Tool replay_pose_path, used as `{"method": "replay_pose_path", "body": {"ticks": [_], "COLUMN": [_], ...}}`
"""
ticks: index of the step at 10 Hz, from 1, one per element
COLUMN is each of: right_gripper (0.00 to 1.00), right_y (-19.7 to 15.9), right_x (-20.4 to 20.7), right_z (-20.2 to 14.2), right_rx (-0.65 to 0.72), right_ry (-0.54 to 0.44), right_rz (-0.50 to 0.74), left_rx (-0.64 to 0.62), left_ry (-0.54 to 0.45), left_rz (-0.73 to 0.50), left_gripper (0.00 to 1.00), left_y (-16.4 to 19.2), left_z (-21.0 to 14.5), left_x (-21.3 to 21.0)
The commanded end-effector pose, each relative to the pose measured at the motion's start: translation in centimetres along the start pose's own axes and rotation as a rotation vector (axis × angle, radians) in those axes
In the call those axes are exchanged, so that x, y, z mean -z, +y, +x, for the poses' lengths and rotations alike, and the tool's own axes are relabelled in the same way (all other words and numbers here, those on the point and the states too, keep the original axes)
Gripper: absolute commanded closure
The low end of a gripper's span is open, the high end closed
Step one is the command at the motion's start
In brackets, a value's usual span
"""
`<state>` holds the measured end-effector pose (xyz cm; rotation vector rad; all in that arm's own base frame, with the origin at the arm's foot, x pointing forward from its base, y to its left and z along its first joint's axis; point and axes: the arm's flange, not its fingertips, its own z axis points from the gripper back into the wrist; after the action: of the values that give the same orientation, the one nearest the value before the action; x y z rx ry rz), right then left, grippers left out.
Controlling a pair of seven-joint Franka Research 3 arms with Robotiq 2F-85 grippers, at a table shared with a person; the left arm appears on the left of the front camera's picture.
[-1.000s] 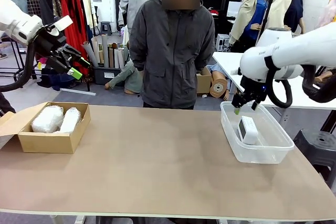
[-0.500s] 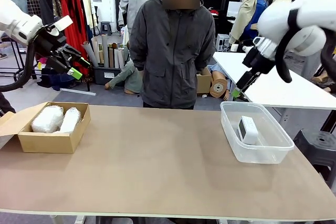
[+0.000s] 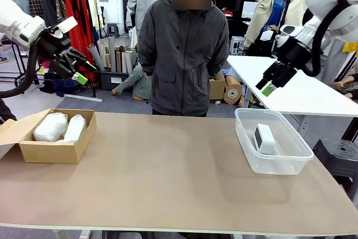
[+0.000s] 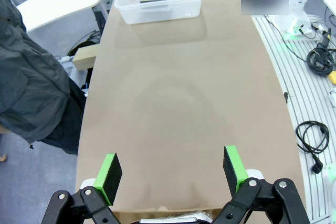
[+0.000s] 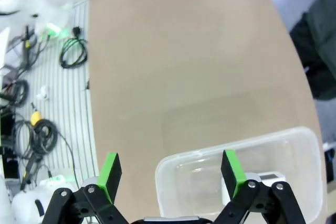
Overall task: Separate and place wrapped and unwrapped clocks.
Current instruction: If the picked Digital clock is wrapped, place it in the Package Box ; if not, place it in the Organizing box.
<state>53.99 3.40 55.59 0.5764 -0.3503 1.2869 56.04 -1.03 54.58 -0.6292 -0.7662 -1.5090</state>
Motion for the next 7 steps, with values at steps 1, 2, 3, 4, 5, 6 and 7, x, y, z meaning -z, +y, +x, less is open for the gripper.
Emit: {"method": "replay_pose_path", "body": {"ticks": [1, 2, 3, 4, 5, 6, 7], "right_gripper": [0.0, 0.0, 0.0, 0.0, 0.0, 0.0, 0.0], "right_y": [-1.4, 0.0, 0.0, 0.0, 0.0, 0.0, -0.2], "right_x": [-0.7, 0.0, 0.0, 0.0, 0.0, 0.0, -0.1], "right_z": [-0.8, 0.0, 0.0, 0.0, 0.0, 0.0, -0.3], "right_rx": [0.009, 0.0, 0.0, 0.0, 0.0, 0.0, -0.015], "right_ry": [-0.058, 0.0, 0.0, 0.0, 0.0, 0.0, -0.011], "right_rz": [0.027, 0.0, 0.0, 0.0, 0.0, 0.0, 0.021], "left_rx": [0.0, 0.0, 0.0, 0.0, 0.0, 0.0, 0.0], "left_ry": [-0.01, -0.01, -0.01, -0.01, -0.01, -0.01, -0.01], "left_rz": [0.006, 0.006, 0.006, 0.006, 0.006, 0.006, 0.006], "left_gripper": [0.0, 0.0, 0.0, 0.0, 0.0, 0.0, 0.0], "left_y": [0.0, 0.0, 0.0, 0.0, 0.0, 0.0, 0.0], "left_z": [0.2, 0.2, 0.2, 0.2, 0.2, 0.2, 0.2], "left_x": [-0.1, -0.1, -0.1, -0.1, -0.1, -0.1, -0.1]}}
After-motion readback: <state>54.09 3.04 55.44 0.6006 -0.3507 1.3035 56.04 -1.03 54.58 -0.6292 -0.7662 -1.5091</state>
